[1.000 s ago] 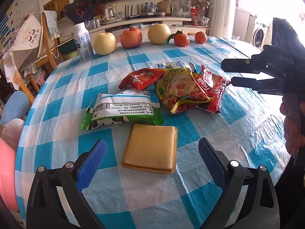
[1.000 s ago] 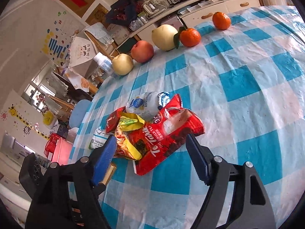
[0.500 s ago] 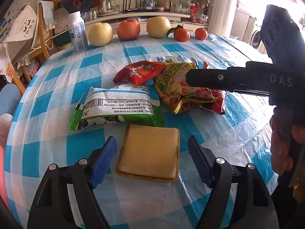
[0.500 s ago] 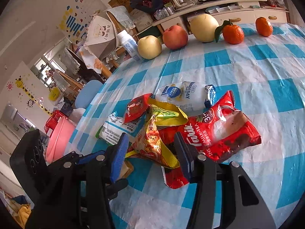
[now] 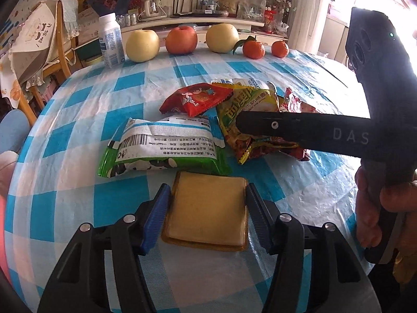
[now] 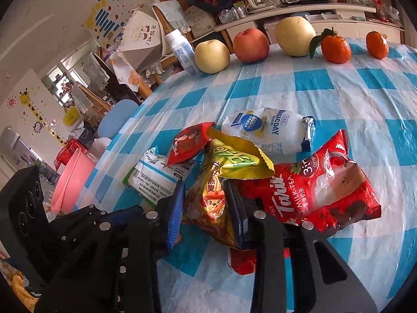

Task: Collect trash
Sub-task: 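Grasp the tan square cake with the left gripper, then grasp the yellow snack bag with the right gripper while the left holds the cake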

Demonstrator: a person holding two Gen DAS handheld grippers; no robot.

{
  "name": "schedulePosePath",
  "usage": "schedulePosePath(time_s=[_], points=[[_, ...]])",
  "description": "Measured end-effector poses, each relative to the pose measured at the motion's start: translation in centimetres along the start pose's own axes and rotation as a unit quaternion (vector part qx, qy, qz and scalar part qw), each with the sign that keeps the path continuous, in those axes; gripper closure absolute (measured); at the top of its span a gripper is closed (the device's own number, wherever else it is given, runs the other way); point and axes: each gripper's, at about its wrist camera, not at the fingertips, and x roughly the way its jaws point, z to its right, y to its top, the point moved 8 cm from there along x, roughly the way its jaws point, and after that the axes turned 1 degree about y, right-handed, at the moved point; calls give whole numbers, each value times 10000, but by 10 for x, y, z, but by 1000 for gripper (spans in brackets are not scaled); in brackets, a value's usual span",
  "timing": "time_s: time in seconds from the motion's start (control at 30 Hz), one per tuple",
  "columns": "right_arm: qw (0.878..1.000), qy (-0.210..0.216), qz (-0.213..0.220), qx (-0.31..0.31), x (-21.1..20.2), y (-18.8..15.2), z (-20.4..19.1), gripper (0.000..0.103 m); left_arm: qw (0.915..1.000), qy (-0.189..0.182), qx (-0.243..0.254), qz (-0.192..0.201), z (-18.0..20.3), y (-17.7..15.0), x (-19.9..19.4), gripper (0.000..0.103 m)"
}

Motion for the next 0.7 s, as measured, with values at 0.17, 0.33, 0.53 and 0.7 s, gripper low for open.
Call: schedulePosePath(time_s=[0.17,0.33,0.53,0.7], points=[[10000,21,11,-33,-2,-1,0,80,9999,-51,-83,36,-2,0,-2,43],[9999,10,103,26,-6,-1,3,84,9996,-123,-224,125,-8,1,-6,43],[9996,34,284,-8,-16,0,0,86,9987,-198,-380,261,-17,4,-15,43],[9987,177,472,24,-28,1,-3,87,9973,-269,-523,443,-26,8,-27,43]])
